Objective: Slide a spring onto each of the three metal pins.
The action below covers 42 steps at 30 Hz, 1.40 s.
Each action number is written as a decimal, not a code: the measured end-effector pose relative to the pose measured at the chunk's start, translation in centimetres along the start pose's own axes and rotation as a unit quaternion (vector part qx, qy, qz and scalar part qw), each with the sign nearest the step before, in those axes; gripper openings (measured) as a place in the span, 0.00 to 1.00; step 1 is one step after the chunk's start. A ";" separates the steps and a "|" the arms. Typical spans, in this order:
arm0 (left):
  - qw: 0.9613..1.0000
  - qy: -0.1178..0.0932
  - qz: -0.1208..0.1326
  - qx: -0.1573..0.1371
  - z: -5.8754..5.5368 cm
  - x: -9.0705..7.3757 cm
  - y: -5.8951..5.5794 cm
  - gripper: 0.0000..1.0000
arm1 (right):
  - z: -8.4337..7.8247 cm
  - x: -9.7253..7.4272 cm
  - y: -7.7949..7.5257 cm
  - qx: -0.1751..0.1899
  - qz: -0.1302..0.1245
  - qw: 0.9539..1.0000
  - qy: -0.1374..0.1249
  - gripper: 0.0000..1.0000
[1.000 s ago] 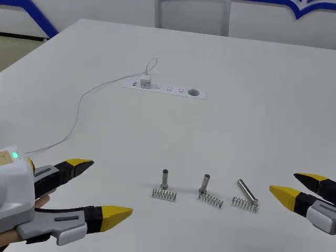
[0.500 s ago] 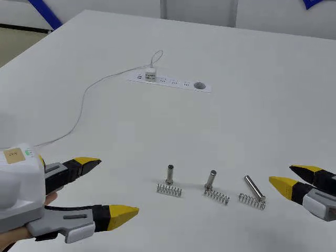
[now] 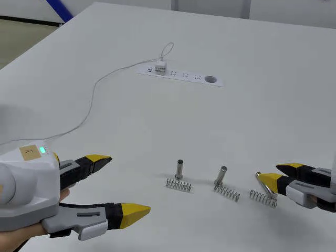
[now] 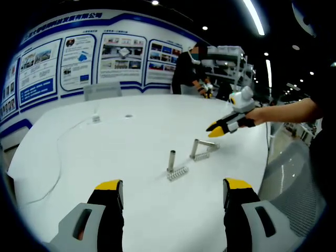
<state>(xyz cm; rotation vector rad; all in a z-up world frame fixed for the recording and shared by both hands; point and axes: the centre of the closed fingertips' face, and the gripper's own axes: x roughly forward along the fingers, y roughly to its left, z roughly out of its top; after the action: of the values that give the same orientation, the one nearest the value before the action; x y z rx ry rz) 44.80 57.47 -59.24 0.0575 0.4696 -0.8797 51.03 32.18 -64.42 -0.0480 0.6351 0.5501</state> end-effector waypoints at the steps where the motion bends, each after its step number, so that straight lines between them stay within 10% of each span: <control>1: 1.000 0.001 0.000 0.000 -0.1 0.0 0.0 0.80 | -0.1 0.1 0.0 0.001 -0.001 1.000 0.002 0.31; 42: 1.000 0.024 -0.013 -0.002 -1.2 0.8 -1.2 0.76 | -2.6 3.2 -1.3 -0.012 -0.051 0.995 0.080 0.16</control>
<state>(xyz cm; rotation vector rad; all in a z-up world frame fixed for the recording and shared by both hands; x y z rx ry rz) 43.88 56.44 -60.50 0.0683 0.5173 -0.9053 52.38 32.05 -68.47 -0.1481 0.7773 0.4587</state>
